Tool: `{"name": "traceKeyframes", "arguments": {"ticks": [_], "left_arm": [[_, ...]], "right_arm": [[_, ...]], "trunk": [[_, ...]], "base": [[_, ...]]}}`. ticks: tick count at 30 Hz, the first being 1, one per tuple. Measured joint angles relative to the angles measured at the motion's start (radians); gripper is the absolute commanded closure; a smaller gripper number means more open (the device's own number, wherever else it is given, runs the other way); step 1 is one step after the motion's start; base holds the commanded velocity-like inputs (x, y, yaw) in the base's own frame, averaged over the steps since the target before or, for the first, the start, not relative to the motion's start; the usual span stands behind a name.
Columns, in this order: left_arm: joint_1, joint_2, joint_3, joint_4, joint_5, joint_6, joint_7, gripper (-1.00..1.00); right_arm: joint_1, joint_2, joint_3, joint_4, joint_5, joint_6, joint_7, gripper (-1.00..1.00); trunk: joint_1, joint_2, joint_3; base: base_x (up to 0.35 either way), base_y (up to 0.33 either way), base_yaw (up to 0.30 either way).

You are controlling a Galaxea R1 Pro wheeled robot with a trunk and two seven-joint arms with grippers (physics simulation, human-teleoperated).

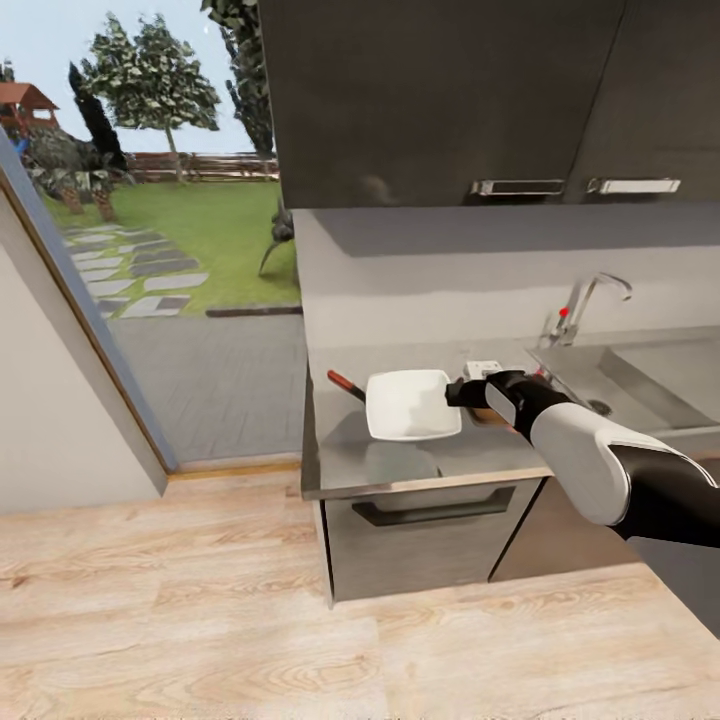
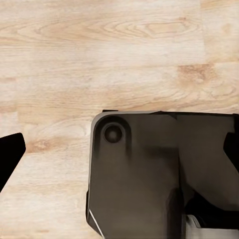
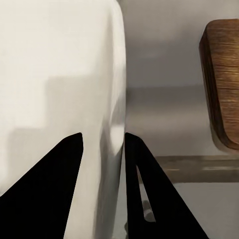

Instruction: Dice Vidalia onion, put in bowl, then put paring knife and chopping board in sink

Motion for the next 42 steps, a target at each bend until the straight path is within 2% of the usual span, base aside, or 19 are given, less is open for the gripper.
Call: {"name": "traceKeyframes", "arguments": {"ticks": [25,33,42], "left_arm": [[0.000,0.000,0.000,0.001,0.000,0.000,0.000,-1.00],[0.000,0.000,0.000,0.002,0.000,0.000,0.000,-1.00],[0.000,-0.001,0.000,0.013,0.000,0.000,0.000,-1.00]], "right_arm": [[0.000,0.002,0.000,0.004,0.000,0.008,0.010,1.00],[0.000,0.000,0.000,0.006,0.000,0.018,0.076,1.00],[0.000,-0.002,0.000,0.006,0.000,0.020,0.091,1.00]], "trunk": [[0.000,0.000,-0.039],[0.000,0.000,-0.051],[0.000,0.000,-0.064]], "base": [[0.000,0.000,0.030],[0.000,0.000,0.074],[0.000,0.000,0.083]]}}
